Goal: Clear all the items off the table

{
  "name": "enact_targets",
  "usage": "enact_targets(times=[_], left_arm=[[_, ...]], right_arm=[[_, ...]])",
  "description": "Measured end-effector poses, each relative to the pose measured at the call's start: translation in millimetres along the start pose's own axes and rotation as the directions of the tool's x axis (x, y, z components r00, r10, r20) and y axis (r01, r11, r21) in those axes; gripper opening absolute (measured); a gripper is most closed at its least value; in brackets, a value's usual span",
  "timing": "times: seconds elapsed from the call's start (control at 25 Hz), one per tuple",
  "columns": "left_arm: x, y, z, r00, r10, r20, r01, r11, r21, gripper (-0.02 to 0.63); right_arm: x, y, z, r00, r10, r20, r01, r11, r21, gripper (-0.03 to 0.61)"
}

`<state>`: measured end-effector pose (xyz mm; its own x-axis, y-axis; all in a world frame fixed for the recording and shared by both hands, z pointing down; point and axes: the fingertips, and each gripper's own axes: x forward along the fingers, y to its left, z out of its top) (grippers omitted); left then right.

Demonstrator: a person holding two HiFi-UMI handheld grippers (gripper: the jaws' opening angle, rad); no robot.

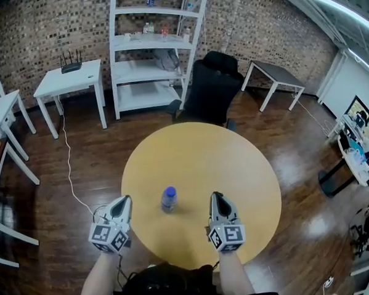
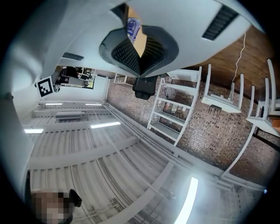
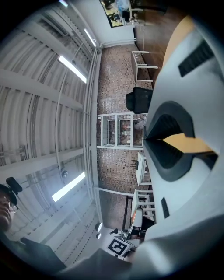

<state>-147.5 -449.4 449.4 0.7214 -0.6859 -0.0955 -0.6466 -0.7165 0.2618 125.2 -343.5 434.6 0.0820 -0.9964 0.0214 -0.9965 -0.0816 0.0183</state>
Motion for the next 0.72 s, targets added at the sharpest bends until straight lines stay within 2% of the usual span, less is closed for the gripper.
enact_targets(times=[0.2,0.4,0.6,0.72], left_arm=[[3.4,-1.0,2.2,1.0,0.011,0.001,-0.011,1.0,-0.012,0.0],[-1.6,0.8,5.8,1.0,-0.011,0.022,0.011,1.0,-0.025,0.0],[-5.1,2.6,-0.2,0.998,-0.061,0.011,0.061,0.998,-0.029,0.0],[2.2,-10.8,-10.1,0.992,-0.125,-0.005,0.125,0.991,-0.042,0.0]], right_arm=[[-8.1,-2.7,5.4,1.0,-0.007,0.016,0.007,1.0,-0.009,0.005],[-13.1,2.5,5.1,1.0,-0.021,0.005,0.021,1.0,-0.009,0.005],[-27.9,20.8,0.7,0.999,-0.04,0.002,0.04,0.999,-0.027,0.005],[-42.6,16.4,-10.3,0.997,-0.078,-0.009,0.078,0.997,-0.027,0.005]])
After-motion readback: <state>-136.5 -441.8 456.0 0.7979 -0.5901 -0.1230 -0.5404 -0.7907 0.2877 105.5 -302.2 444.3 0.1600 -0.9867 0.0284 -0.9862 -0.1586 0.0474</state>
